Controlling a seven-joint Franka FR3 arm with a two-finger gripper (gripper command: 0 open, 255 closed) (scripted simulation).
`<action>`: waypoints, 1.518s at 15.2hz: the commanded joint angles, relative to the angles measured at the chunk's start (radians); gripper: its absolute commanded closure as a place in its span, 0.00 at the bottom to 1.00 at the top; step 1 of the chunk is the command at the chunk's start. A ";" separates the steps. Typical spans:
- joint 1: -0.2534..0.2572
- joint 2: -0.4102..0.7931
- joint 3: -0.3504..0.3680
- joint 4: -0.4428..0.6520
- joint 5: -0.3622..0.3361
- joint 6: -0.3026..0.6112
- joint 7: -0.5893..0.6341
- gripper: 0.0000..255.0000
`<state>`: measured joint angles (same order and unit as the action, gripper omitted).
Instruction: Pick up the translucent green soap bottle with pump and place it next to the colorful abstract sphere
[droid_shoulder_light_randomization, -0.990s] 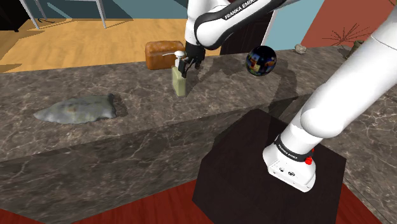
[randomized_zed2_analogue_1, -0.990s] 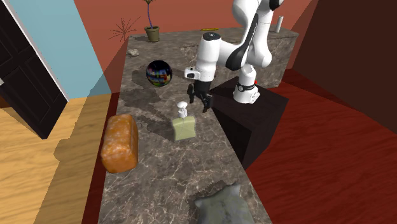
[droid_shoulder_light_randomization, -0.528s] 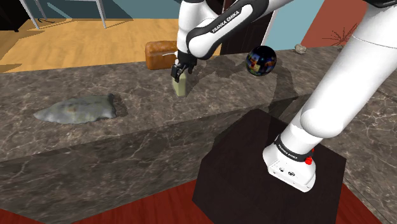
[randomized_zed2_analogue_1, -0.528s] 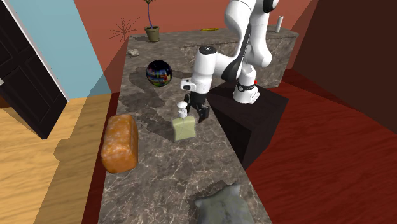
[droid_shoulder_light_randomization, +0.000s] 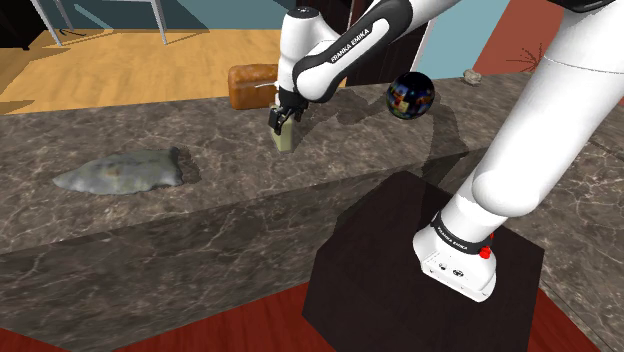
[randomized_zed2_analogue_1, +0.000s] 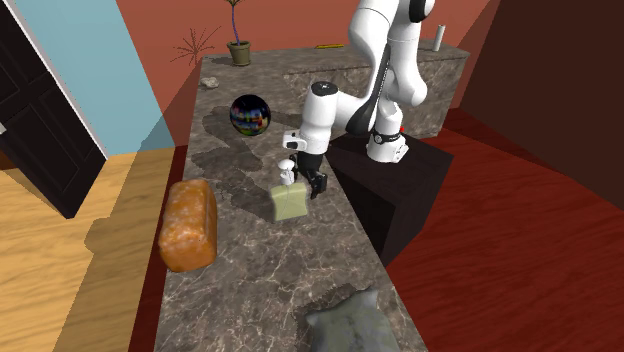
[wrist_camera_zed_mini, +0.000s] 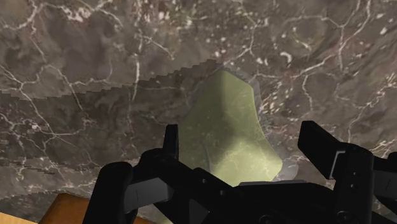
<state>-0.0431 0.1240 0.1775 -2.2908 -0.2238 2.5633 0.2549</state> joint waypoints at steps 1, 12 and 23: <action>0.000 0.001 0.000 0.000 0.000 0.000 0.000 0.00; 0.000 0.001 0.000 0.000 0.000 0.000 0.000 1.00; -0.003 -0.091 0.010 0.039 0.057 -0.125 -0.050 1.00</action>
<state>-0.0462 0.0427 0.1866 -2.2568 -0.1721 2.4526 0.2095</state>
